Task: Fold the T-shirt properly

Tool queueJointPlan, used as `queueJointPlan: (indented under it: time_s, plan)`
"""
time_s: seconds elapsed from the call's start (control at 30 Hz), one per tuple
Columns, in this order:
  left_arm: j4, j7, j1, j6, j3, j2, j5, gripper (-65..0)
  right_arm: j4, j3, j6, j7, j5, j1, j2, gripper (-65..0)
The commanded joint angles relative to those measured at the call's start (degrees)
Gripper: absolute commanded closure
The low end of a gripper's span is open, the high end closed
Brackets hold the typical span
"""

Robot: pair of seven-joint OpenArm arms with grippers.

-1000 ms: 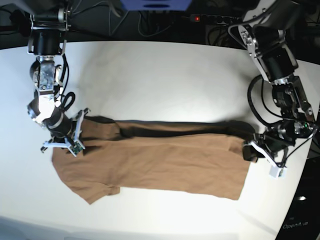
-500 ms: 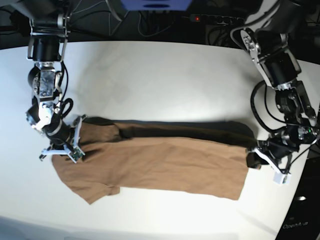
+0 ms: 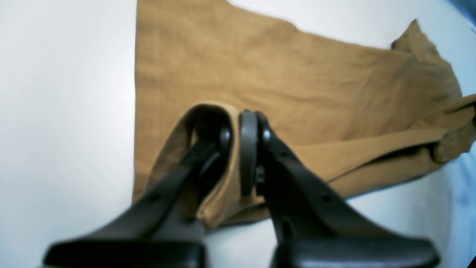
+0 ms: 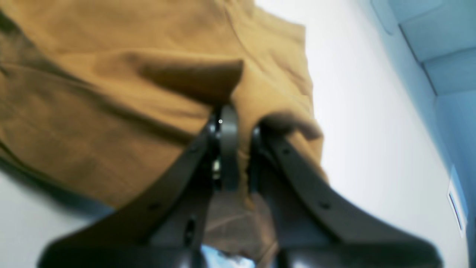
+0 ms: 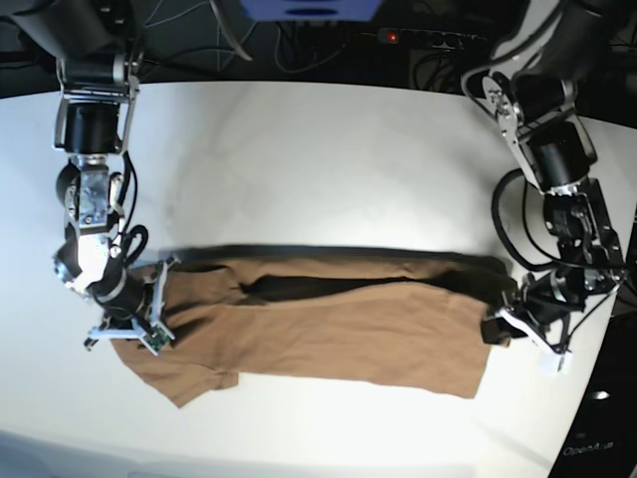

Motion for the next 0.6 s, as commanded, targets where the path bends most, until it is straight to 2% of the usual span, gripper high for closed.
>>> queueJointPlan:
  time_s: [0.0, 0.23, 0.57]
  plan:
    - [0.7, -1.3, -2.1, -0.4, 0.1, -0.8, -1.3, -2.8, -0.3, 0.2, -0.6, 1.1, 0.3, 1.8, 0.8, -0.1]
    - [0.7, -3.1, -4.1, -0.4, 0.1, -0.7, -1.3, -2.8, -6.8, 0.2, -0.7, 6.2, 0.2, 2.2, 0.9, -0.1]
    - [0.5, -6.4, -3.1, -0.4, 0.2, -0.6, -1.3, -2.9, -9.2, 0.8, -0.8, 7.3, 0.2, 3.4, 2.2, -0.4]
